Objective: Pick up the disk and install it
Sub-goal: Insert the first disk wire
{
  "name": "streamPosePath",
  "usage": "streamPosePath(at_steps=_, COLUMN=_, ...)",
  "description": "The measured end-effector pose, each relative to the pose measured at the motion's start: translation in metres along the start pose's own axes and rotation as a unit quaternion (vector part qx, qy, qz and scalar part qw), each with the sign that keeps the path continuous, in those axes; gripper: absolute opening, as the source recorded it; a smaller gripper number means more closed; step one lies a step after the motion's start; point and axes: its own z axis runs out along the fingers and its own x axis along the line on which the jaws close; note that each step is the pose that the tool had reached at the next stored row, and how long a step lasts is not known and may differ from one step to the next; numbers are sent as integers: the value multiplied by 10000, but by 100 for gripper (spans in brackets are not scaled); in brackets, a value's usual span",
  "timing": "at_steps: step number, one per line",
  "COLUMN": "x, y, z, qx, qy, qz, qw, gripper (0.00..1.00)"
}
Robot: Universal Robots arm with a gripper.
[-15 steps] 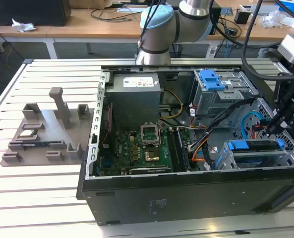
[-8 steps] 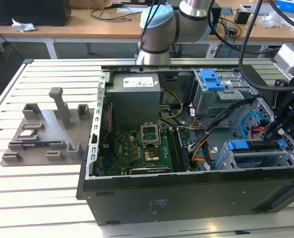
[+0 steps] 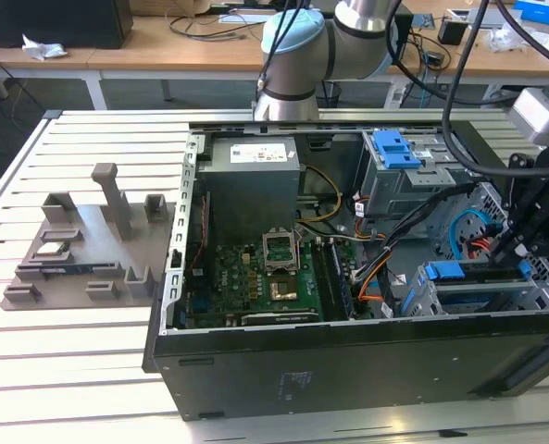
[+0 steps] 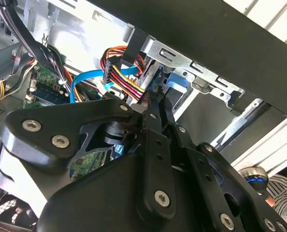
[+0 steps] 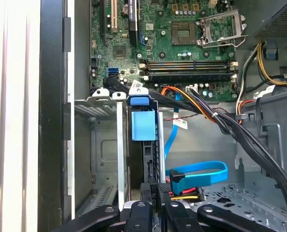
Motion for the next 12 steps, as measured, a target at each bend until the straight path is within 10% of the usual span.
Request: streamPosePath(at_steps=12, x=2, y=5, z=8, qx=0, qy=-4, qz=-1, qw=10000, gripper=17)
